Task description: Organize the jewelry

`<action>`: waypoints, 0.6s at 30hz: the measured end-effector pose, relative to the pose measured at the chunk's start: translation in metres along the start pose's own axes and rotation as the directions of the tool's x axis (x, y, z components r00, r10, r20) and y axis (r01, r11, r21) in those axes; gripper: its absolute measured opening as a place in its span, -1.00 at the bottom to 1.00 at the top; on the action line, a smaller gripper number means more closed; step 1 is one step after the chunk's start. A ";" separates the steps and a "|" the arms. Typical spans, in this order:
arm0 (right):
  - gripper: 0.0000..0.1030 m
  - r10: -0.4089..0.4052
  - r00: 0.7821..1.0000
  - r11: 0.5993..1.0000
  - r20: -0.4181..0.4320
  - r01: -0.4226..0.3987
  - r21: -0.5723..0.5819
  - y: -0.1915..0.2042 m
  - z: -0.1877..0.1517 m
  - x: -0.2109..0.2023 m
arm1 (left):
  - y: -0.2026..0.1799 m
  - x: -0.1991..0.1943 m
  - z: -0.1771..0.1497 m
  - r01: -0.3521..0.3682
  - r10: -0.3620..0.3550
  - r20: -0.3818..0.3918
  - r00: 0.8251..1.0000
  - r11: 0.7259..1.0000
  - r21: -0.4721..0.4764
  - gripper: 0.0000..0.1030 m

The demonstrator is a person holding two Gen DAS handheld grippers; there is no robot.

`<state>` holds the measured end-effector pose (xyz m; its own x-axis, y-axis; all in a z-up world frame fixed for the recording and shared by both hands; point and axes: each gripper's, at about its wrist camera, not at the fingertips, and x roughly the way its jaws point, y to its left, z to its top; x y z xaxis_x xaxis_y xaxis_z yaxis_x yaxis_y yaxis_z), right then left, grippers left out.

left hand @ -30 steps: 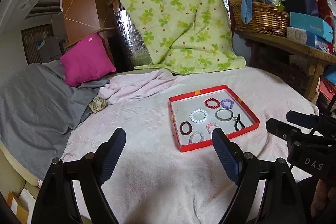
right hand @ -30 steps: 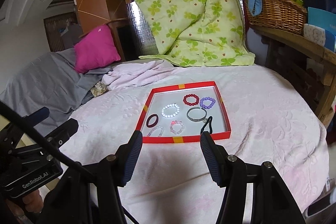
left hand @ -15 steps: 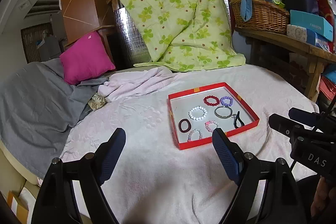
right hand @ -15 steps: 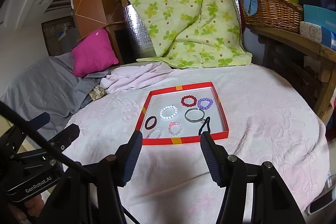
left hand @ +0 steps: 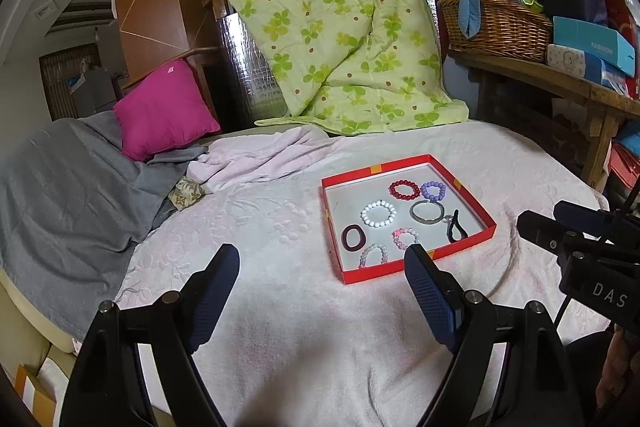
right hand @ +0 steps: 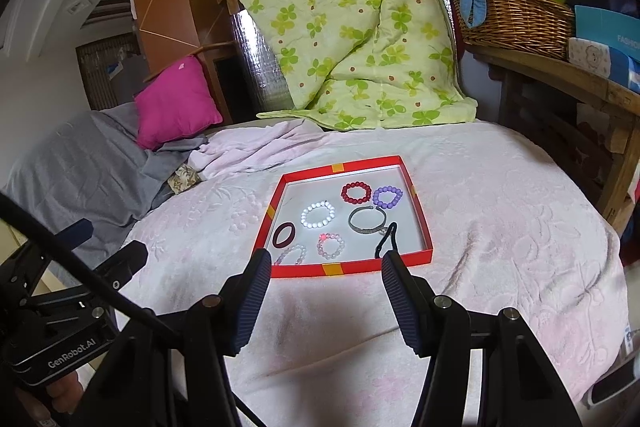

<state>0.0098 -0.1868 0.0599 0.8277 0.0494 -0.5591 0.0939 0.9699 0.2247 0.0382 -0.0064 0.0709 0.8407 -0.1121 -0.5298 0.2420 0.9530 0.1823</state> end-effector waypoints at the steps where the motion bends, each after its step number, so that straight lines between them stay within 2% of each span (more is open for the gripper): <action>1: 0.19 0.000 1.000 1.000 0.001 0.000 0.001 0.000 0.000 0.000 | 0.000 0.000 0.000 0.001 -0.001 -0.001 1.000 1.000 -0.001 0.65; 18: 0.20 -0.005 1.000 1.000 0.007 0.005 0.007 0.000 0.003 -0.001 | 0.000 0.004 -0.001 0.005 -0.005 -0.004 1.000 1.000 0.005 0.65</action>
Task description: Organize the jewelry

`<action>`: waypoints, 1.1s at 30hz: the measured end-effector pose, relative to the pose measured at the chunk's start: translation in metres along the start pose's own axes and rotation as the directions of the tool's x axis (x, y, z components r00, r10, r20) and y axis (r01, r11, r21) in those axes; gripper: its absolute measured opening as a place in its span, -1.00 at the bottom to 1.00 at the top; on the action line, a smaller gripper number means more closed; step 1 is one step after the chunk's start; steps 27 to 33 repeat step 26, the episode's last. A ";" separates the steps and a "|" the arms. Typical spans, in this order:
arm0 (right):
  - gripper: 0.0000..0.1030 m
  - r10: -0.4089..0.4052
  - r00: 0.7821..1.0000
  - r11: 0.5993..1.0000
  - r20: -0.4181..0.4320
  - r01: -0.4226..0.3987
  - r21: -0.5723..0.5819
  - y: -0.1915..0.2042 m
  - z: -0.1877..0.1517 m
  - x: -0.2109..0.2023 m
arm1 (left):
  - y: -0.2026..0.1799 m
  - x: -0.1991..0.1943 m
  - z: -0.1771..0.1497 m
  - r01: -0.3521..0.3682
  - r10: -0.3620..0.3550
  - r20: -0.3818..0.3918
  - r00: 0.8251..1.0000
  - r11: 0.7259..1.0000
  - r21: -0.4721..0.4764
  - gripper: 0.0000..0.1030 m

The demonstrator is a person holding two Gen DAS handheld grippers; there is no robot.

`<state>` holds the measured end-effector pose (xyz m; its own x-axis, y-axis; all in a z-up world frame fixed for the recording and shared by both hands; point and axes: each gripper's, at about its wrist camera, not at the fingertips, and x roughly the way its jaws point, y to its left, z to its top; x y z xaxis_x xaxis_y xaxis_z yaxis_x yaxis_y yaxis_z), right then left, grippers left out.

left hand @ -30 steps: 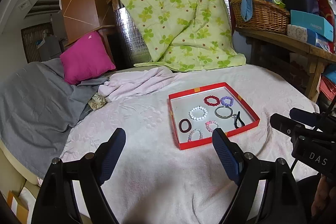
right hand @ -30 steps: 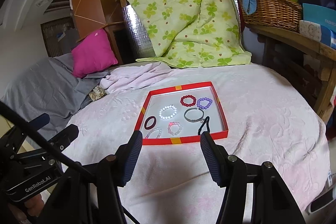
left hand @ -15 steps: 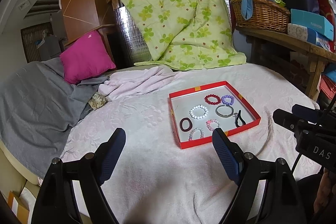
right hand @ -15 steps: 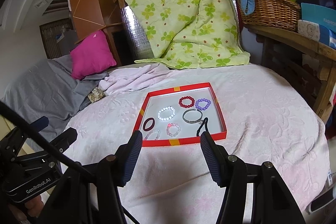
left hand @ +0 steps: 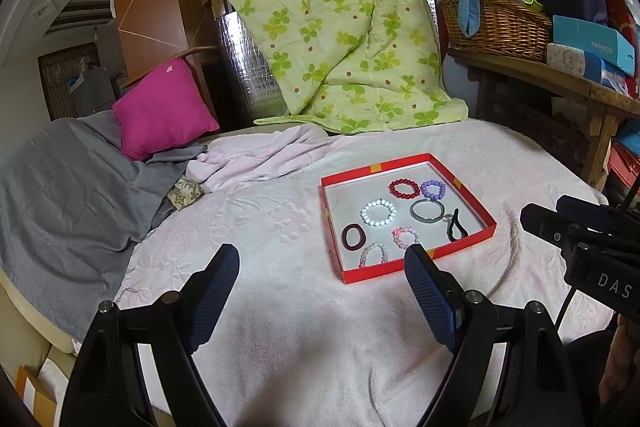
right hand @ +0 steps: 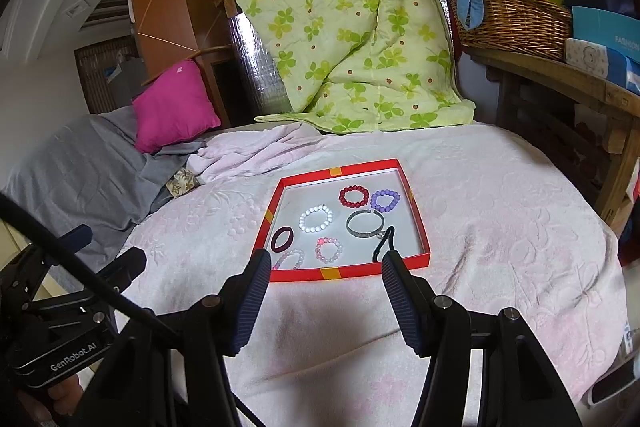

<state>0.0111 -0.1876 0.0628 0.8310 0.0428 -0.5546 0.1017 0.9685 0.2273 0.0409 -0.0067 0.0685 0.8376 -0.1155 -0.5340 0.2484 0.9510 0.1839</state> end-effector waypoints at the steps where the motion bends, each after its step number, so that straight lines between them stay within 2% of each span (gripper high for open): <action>1: 0.20 0.000 1.000 1.000 0.000 0.000 0.000 0.000 0.000 0.000 | 0.000 0.000 0.000 -0.001 0.001 -0.001 1.000 1.000 0.000 0.65; 20: 0.20 -0.004 1.000 1.000 -0.010 0.004 0.005 -0.005 -0.001 0.008 | -0.001 0.011 -0.002 0.002 -0.002 -0.016 1.000 1.000 0.004 0.65; 24: 0.20 -0.006 1.000 1.000 -0.015 0.006 0.005 -0.009 -0.001 0.015 | -0.001 0.015 -0.004 0.037 -0.037 0.001 0.999 0.999 0.003 0.65; 26: 0.20 -0.014 1.000 1.000 -0.016 0.014 0.000 -0.015 0.001 0.021 | 0.000 0.027 -0.007 0.041 -0.041 -0.014 0.999 0.999 -0.004 0.65; 33: 0.20 -0.014 1.000 1.000 -0.016 0.014 0.000 -0.015 0.001 0.021 | 0.000 0.027 -0.007 0.041 -0.041 -0.014 0.999 0.999 -0.004 0.65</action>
